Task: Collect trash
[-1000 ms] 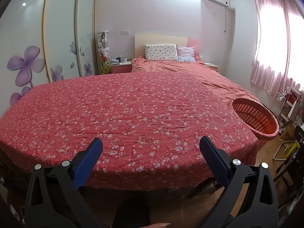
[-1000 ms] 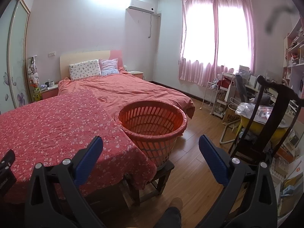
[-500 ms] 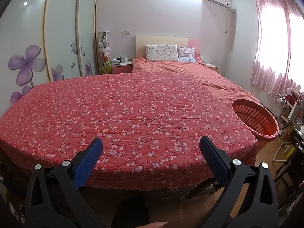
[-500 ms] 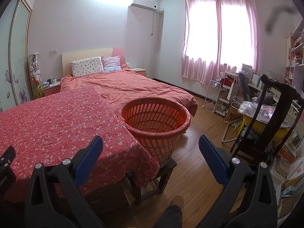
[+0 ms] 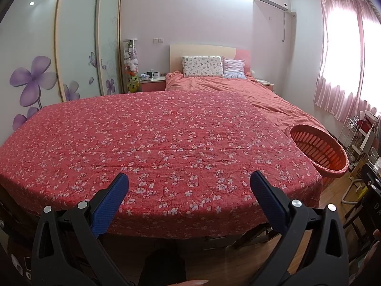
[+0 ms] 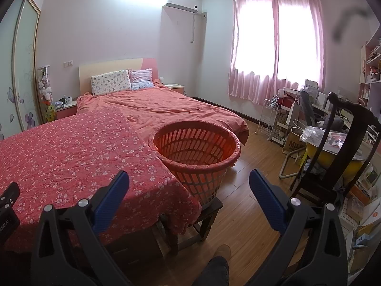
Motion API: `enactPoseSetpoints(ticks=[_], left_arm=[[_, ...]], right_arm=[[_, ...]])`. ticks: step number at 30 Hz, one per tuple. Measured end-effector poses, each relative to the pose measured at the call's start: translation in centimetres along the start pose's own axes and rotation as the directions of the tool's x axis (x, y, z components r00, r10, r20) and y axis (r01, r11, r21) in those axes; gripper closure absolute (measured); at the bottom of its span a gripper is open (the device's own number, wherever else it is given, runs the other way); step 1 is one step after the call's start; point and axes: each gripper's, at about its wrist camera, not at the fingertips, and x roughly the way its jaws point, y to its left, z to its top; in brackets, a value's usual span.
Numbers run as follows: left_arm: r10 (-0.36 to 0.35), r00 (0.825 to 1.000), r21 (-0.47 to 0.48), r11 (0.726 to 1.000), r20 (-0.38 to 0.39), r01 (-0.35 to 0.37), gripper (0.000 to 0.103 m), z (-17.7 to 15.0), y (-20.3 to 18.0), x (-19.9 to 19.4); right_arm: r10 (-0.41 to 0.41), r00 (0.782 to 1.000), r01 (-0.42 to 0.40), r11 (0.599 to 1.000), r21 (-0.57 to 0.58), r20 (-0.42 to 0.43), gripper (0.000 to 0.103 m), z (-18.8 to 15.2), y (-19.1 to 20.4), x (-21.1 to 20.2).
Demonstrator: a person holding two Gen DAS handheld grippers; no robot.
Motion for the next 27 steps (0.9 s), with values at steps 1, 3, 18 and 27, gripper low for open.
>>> enactPoseSetpoints(ticks=[1,3,18,27], left_arm=[[0.000,1.000,0.000,1.000,-0.001,0.000,0.002,0.01,-0.03,-0.02],[0.000,1.000,0.001,1.000,-0.001,0.000,0.002,0.04,-0.12,-0.01],[-0.002,1.000,0.007,1.000,-0.005,0.002,0.002,-0.17,-0.58,0.04],[-0.001,1.000,0.010,1.000,-0.009,0.002,0.002,-0.21,-0.81,0.01]], right_arm=[[0.000,1.000,0.000,1.000,0.000,-0.001,0.004,-0.01,0.00,0.01],[0.001,1.000,-0.001,1.000,0.001,-0.002,0.004,-0.01,0.01,0.00],[0.002,1.000,-0.002,1.000,0.000,-0.003,0.004,0.05,0.01,0.05],[0.002,1.000,-0.002,1.000,0.001,-0.004,0.004,0.09,-0.02,0.04]])
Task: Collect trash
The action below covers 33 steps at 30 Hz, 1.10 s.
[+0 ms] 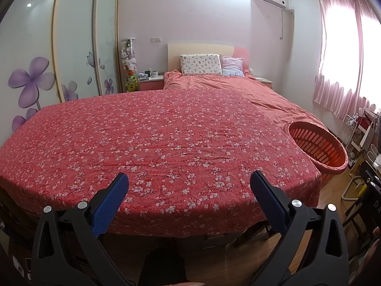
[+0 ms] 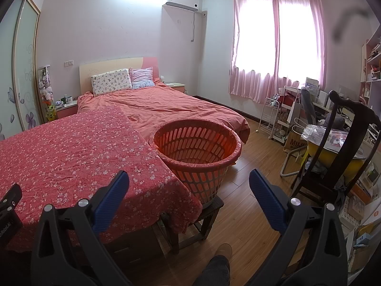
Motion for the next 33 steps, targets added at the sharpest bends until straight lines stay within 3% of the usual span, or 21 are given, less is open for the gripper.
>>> enactPoseSetpoints(ticks=[33], left_arm=[[-0.009,1.000,0.006,1.000,-0.003,0.009,0.002,-0.2,0.1,0.2]], right_arm=[[0.007,1.000,-0.008,1.000,-0.006,-0.009,0.004,-0.9,0.5,-0.2]])
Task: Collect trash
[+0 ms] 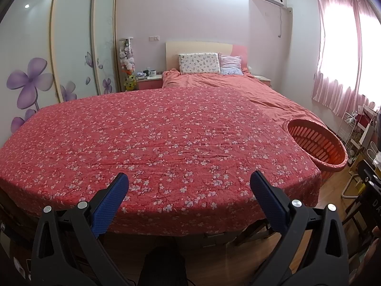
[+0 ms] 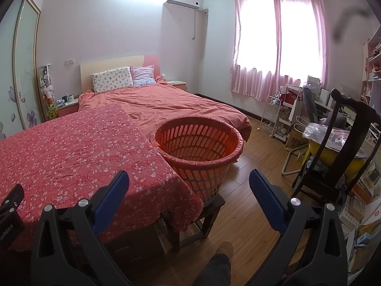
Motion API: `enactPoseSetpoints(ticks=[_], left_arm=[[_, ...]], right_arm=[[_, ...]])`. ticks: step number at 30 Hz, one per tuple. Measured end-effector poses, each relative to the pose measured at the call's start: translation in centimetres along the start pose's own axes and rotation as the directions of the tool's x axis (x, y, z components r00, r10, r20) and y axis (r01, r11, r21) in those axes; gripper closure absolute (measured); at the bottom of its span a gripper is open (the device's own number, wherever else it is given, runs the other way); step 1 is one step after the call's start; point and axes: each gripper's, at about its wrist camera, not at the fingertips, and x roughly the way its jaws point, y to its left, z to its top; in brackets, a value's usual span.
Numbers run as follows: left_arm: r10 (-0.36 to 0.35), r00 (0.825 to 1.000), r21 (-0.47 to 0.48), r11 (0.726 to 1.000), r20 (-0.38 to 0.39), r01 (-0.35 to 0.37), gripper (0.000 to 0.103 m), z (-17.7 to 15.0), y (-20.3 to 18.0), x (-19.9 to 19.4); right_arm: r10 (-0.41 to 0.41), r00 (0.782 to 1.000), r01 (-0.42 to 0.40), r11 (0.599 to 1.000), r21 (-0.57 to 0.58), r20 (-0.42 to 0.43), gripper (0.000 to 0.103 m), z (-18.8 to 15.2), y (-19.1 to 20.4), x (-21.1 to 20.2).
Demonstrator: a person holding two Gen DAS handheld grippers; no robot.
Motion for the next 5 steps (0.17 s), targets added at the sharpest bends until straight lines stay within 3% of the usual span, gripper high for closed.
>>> enactPoseSetpoints(ticks=[5], left_arm=[[0.001,1.000,0.000,1.000,0.000,-0.001,0.002,0.01,0.01,-0.04]], right_arm=[[0.004,1.000,-0.004,1.000,-0.002,-0.004,0.004,-0.01,0.11,-0.01]])
